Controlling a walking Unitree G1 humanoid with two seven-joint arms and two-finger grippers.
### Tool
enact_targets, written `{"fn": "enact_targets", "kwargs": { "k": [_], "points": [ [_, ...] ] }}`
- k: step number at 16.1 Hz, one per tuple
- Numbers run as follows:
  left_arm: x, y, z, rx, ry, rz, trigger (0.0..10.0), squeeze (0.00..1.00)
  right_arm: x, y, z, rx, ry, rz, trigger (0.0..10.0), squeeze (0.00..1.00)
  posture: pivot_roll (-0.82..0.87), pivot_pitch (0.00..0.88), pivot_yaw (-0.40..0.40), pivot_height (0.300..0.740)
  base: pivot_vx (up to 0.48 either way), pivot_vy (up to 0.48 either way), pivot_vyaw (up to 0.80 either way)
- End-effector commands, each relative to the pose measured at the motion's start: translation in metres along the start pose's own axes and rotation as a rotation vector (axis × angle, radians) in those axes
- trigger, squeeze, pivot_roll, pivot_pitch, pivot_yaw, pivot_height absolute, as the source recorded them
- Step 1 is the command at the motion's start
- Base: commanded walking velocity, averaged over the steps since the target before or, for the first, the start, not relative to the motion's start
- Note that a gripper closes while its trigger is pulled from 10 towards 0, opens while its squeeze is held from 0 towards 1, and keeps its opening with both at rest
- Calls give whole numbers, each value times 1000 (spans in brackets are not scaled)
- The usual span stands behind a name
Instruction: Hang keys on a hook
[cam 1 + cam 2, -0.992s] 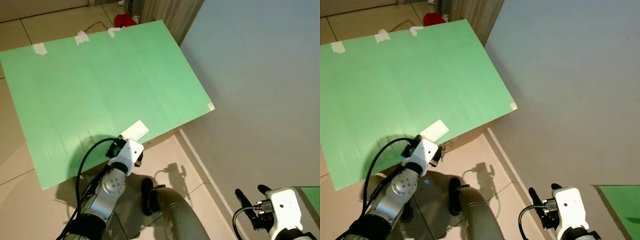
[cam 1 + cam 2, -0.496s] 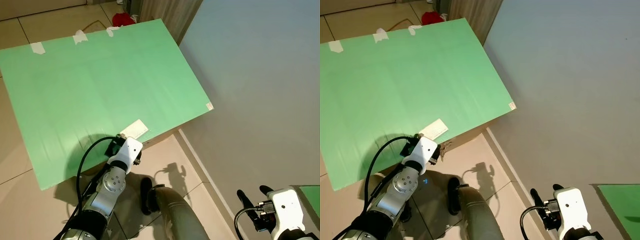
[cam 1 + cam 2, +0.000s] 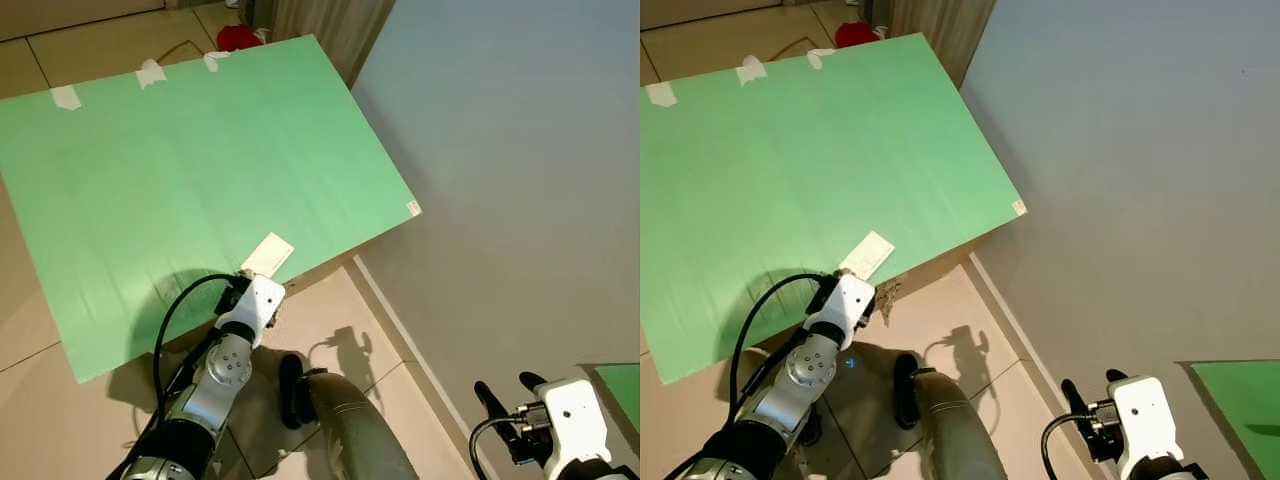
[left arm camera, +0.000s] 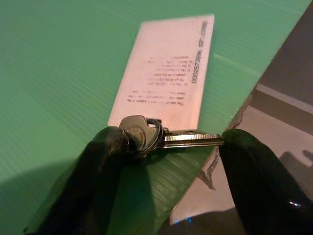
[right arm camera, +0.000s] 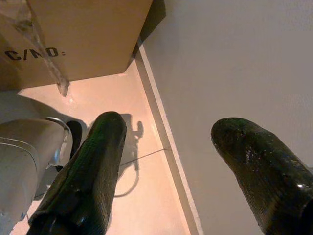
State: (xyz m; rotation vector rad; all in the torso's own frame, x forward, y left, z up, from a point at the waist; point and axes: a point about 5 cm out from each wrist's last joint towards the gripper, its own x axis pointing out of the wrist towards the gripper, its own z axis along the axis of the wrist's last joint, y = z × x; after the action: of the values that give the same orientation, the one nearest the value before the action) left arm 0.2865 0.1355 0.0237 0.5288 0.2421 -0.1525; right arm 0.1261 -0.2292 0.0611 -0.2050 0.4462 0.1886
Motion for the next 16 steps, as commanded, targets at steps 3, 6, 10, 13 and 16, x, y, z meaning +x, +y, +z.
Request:
{"fn": "enact_targets", "kwargs": {
  "k": [3,6,10,13,16],
  "points": [
    [-10,-13,-22,-1,98,-31,0,0,-9,-8,-12,-9,63,-24,10000,0,-331,408,-332,736,0,0,0],
    [-11,-12,-20,27,73,-36,0,0,-10,-8,-13,-10,70,-24,10000,0,-330,410,-333,736,0,0,0],
    [-14,-12,-14,147,5,-63,0,0,-10,-8,-14,-13,73,-19,10000,0,-324,411,-333,736,0,0,0],
    [-16,-12,-11,173,-11,-64,0,0,-9,-8,-14,-15,73,-19,10000,0,-324,408,-333,736,0,0,0],
    [-17,-17,-10,191,-3,-77,0,0,-10,-8,-15,-17,73,-21,10000,0,-327,406,-332,736,0,0,0]
  ]
}}
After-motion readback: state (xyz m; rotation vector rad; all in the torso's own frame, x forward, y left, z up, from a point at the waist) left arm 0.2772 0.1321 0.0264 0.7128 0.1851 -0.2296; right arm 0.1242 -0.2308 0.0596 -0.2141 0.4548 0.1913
